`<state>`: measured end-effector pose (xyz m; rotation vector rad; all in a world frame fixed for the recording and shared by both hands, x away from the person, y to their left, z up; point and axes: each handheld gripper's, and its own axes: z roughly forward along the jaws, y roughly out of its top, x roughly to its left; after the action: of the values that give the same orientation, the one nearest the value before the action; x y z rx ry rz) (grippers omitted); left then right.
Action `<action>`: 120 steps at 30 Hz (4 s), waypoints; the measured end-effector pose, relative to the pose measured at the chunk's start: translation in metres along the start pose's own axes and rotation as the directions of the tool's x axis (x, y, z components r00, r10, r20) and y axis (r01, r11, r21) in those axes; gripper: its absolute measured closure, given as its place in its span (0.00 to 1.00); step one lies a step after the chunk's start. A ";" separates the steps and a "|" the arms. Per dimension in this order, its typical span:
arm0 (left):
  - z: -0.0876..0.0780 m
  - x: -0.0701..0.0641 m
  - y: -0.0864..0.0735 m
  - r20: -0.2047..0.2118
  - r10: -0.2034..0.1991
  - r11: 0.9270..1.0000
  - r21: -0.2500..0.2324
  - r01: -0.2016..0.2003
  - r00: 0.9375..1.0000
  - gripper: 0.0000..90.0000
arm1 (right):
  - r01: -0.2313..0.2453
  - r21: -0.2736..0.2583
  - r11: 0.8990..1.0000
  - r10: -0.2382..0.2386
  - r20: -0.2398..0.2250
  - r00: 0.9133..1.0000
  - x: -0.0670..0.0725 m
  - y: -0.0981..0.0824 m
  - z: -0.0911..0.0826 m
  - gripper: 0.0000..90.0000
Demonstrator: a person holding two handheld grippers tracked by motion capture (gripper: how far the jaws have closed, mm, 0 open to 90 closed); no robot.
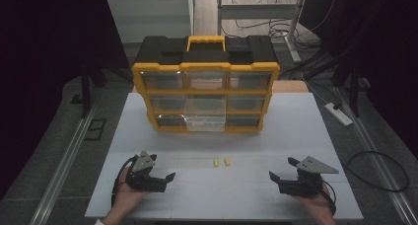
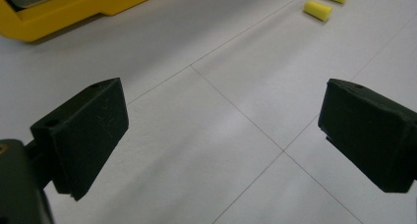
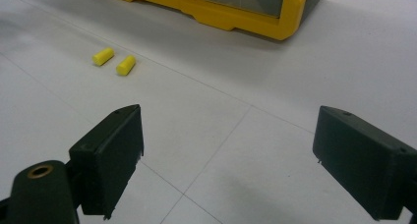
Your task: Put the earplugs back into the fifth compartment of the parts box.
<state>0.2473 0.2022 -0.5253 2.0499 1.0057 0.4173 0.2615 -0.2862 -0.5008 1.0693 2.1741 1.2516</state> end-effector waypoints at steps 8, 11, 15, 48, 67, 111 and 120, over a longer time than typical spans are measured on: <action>-0.001 -0.001 -0.001 -0.001 -0.003 1.000 0.000 0.003 1.000 0.06 | 0.012 0.009 1.000 -0.012 -0.005 1.000 -0.001 -0.001 0.002 0.15; -0.003 -0.001 -0.003 -0.004 -0.004 1.000 0.006 0.004 1.000 0.06 | 0.018 0.006 1.000 -0.018 -0.012 1.000 -0.001 0.000 0.003 0.16; -0.003 0.000 -0.005 -0.007 -0.017 1.000 0.008 0.017 1.000 0.06 | 0.015 0.015 1.000 -0.015 -0.009 1.000 -0.003 0.001 0.006 0.16; 0.004 -0.016 0.026 0.076 0.045 0.999 0.009 -0.046 0.996 0.09 | 0.033 0.037 0.999 -0.032 -0.013 0.999 -0.001 0.000 0.009 0.16; 0.037 -0.039 0.068 0.157 0.111 0.993 0.029 -0.116 0.981 0.10 | 0.029 0.030 0.999 -0.029 -0.008 1.000 -0.001 0.000 0.008 0.17; 0.129 -0.059 0.101 0.281 0.167 0.942 0.238 -0.237 0.945 0.31 | 0.039 0.041 0.998 -0.039 -0.003 0.999 -0.001 -0.001 0.009 0.17; 0.129 -0.059 0.100 0.282 0.179 0.937 0.243 -0.250 0.943 0.44 | 0.039 0.040 0.998 -0.039 -0.005 0.999 -0.001 -0.001 0.008 0.17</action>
<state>0.3369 0.0535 -0.5252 2.4053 0.7135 0.1191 0.2673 -0.2830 -0.5063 1.0355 2.2211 1.1985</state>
